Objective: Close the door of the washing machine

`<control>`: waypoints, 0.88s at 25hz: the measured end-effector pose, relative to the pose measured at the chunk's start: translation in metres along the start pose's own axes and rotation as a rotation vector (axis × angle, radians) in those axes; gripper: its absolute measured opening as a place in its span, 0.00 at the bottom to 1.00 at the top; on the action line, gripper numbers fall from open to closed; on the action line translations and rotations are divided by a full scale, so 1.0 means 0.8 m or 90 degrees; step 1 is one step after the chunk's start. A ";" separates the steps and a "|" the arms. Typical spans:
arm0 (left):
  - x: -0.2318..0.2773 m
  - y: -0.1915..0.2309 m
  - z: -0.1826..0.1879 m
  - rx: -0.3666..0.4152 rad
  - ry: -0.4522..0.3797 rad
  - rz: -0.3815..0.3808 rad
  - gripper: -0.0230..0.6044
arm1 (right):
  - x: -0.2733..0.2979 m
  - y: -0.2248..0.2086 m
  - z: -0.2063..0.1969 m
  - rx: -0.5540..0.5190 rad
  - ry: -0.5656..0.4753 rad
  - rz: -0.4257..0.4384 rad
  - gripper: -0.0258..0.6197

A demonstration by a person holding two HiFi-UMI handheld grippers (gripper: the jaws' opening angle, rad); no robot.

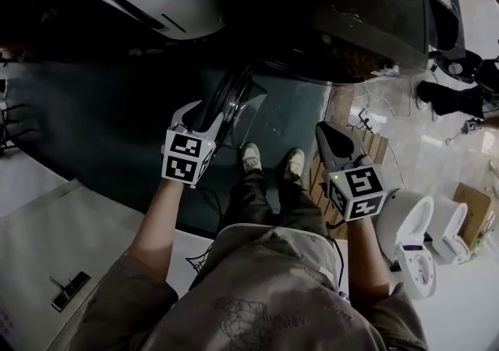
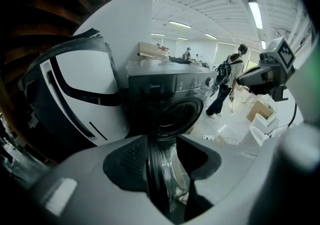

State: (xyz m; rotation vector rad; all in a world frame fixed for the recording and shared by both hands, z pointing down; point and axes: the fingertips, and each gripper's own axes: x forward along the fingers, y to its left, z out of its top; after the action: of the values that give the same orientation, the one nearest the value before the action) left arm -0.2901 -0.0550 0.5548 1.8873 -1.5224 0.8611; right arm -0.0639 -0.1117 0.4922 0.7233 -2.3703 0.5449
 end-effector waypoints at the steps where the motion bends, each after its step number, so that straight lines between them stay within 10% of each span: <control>1: 0.006 0.002 -0.007 -0.001 0.006 0.000 0.32 | 0.006 0.000 -0.005 0.002 0.005 0.002 0.08; 22: 0.099 0.045 -0.151 -0.168 0.101 -0.033 0.33 | 0.109 -0.010 -0.072 0.032 0.075 0.043 0.08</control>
State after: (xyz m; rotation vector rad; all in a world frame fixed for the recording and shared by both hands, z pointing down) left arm -0.3302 -0.0194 0.6936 1.6219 -1.4086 0.7285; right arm -0.0931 -0.1191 0.5924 0.6177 -2.2851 0.6606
